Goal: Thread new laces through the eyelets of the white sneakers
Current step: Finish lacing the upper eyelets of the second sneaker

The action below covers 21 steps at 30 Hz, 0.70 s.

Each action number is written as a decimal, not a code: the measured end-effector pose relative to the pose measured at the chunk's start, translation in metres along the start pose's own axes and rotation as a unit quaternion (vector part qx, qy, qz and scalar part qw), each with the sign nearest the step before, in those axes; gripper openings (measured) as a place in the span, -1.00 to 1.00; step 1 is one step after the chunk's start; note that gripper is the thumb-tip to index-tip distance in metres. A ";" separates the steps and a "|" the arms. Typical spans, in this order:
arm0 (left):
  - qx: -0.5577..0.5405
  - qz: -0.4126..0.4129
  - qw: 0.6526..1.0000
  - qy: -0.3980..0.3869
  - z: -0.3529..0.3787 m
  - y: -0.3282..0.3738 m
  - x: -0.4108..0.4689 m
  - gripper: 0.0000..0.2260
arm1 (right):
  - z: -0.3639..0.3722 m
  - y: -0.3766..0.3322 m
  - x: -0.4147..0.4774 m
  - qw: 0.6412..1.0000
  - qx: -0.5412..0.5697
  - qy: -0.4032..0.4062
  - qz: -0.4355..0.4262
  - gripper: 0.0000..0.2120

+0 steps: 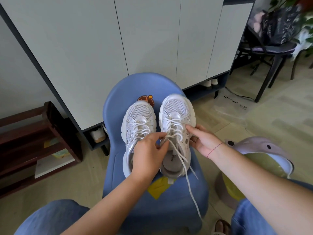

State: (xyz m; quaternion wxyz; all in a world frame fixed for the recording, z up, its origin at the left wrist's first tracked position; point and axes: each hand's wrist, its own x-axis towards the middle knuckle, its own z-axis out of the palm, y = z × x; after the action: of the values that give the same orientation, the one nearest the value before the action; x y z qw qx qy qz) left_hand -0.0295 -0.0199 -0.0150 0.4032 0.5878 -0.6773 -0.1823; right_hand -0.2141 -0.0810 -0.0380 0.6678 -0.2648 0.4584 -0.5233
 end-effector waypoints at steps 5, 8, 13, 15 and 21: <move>0.031 -0.002 0.999 -0.009 0.008 -0.001 0.004 -0.76 | 0.003 -0.007 0.011 1.000 0.008 -0.025 -0.008 -0.85; 0.051 0.004 0.998 -0.035 0.006 -0.003 0.008 -0.75 | 0.005 -0.003 0.015 0.998 -0.069 0.017 0.003 -0.82; -0.005 -0.020 0.999 -0.050 -0.017 0.005 0.031 -0.81 | 0.010 -0.016 0.008 0.938 -0.301 0.145 -0.093 -0.56; 0.020 0.003 1.000 -0.014 -0.024 0.005 0.050 -0.86 | 0.018 -0.028 -0.001 0.882 -0.402 0.170 -0.176 -0.64; 0.109 0.038 0.992 -0.058 -0.008 -0.004 0.076 -0.87 | 0.047 -0.032 -0.018 0.825 -0.516 0.045 -0.227 -0.92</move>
State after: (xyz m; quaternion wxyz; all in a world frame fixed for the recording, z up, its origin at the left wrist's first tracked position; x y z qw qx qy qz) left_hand -0.0195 -0.0909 0.0126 0.3038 0.5908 -0.7368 -0.1259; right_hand -0.1878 -0.0798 0.0153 0.2749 -0.6432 0.6183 -0.3584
